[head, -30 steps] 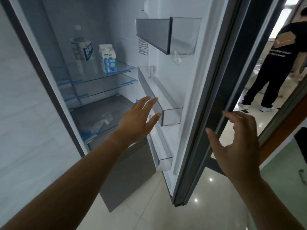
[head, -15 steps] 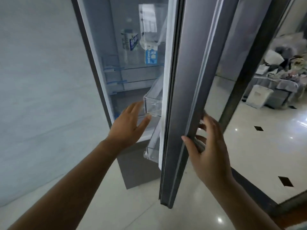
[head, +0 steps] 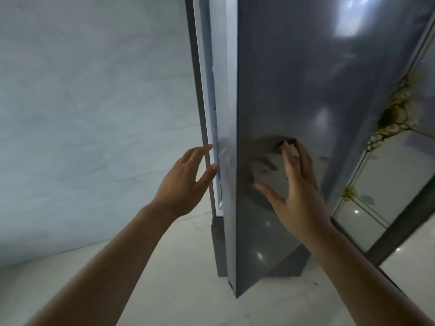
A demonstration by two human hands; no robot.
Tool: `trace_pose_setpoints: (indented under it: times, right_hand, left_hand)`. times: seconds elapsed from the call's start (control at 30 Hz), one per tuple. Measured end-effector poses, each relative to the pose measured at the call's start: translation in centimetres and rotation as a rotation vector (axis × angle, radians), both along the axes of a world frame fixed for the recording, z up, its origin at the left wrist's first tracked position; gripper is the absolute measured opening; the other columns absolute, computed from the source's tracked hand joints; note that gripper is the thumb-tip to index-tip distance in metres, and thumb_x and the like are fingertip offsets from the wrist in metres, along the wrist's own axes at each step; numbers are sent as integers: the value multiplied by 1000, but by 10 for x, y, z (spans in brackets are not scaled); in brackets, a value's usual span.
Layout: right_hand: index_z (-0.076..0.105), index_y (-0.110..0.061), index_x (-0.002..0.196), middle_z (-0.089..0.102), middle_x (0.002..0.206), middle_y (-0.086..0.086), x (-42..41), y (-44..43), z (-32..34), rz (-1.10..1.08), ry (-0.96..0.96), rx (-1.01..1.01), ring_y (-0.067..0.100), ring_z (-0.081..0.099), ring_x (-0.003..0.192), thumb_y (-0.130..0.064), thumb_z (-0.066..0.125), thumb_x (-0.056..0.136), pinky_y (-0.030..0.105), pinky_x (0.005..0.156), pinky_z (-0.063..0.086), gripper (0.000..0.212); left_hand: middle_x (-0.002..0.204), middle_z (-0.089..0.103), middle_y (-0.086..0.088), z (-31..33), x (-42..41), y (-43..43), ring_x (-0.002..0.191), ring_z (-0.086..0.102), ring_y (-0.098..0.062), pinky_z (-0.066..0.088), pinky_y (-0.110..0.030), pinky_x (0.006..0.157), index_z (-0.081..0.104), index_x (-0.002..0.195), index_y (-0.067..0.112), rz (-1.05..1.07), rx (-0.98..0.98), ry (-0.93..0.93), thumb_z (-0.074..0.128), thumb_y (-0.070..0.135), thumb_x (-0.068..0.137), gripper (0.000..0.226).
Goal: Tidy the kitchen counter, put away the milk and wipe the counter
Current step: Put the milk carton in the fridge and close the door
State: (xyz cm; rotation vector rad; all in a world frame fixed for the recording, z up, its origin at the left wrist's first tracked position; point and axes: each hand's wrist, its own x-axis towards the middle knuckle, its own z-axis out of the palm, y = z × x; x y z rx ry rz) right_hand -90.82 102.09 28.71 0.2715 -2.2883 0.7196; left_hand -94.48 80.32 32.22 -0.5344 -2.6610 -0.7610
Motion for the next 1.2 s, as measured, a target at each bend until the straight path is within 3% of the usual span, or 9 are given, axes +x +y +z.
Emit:
trace_pose_setpoints:
  times: [0.17, 0.3, 0.43, 0.53, 0.67, 0.8, 0.93, 1.13, 1.2]
  right_hand:
    - [28, -7, 143, 20, 152, 20, -62, -3, 7, -54, 100, 9, 36, 27, 137, -44, 61, 81, 40, 107, 31, 79]
    - [32, -6, 142, 20, 151, 20, -110, -5, 17, -61, 177, 31, 37, 24, 138, -41, 68, 79, 25, 111, 17, 81]
    - [34, -10, 142, 16, 151, 15, -144, -4, 17, -79, 244, 100, 35, 21, 139, -49, 70, 76, 38, 115, 20, 85]
    - [30, -15, 143, 14, 151, 14, -165, -8, 14, -93, 244, 124, 35, 20, 139, -54, 66, 77, 52, 110, 27, 85]
    - [30, -17, 144, 10, 152, 15, -189, -13, 12, -126, 220, 154, 34, 15, 140, -52, 64, 79, 55, 110, 24, 81]
    - [34, -20, 143, 7, 153, 11, -215, -14, 10, -106, 181, 186, 32, 7, 142, -46, 67, 78, 52, 110, 23, 77]
    - [29, -22, 145, 5, 155, 9, -241, -12, 7, -99, 128, 226, 29, 0, 143, -45, 67, 78, 46, 110, 18, 81]
    - [30, -26, 144, 9, 154, 11, -257, -4, 0, -89, 193, 266, 33, 9, 141, -35, 71, 77, 42, 109, 19, 80]
    - [31, -25, 144, 10, 153, 11, -259, -2, -1, -66, 213, 270, 34, 11, 140, -33, 71, 77, 42, 107, 19, 78]
  left_hand:
    - [135, 50, 7, 7, -51, -1, 120, 49, -11, 41, -23, 95, 44, 133, 27, -45, 192, 0, 23, 59, 90, 57]
    - [120, 54, 18, 8, -91, -8, 110, 52, 0, 41, -11, 90, 50, 124, 32, -91, 360, 27, 21, 54, 92, 49]
    - [126, 57, 9, 4, -127, -16, 113, 54, -7, 49, -31, 93, 50, 127, 26, -108, 412, 87, 20, 63, 89, 61]
    - [131, 53, 7, 7, -148, -19, 112, 54, -8, 48, -22, 88, 45, 133, 24, -61, 438, 107, 25, 73, 82, 73]
    - [124, 50, 15, 13, -165, -14, 98, 54, 9, 45, -4, 73, 40, 121, 43, 39, 516, 79, 38, 61, 84, 41]
    - [125, 49, 13, 14, -183, -7, 98, 55, -1, 49, -15, 80, 41, 131, 28, 136, 448, 73, 51, 42, 81, 53]
    - [138, 46, 7, 8, -196, 2, 112, 52, -6, 50, -29, 92, 29, 140, 30, 166, 425, 24, 63, 17, 84, 67]
    - [121, 48, 14, 1, -211, 13, 96, 53, 2, 46, -13, 80, 33, 136, 31, 291, 429, 96, 70, 17, 80, 69]
    - [120, 49, 14, -1, -213, 15, 96, 53, 0, 46, -14, 78, 32, 136, 31, 329, 411, 114, 71, 18, 79, 70]
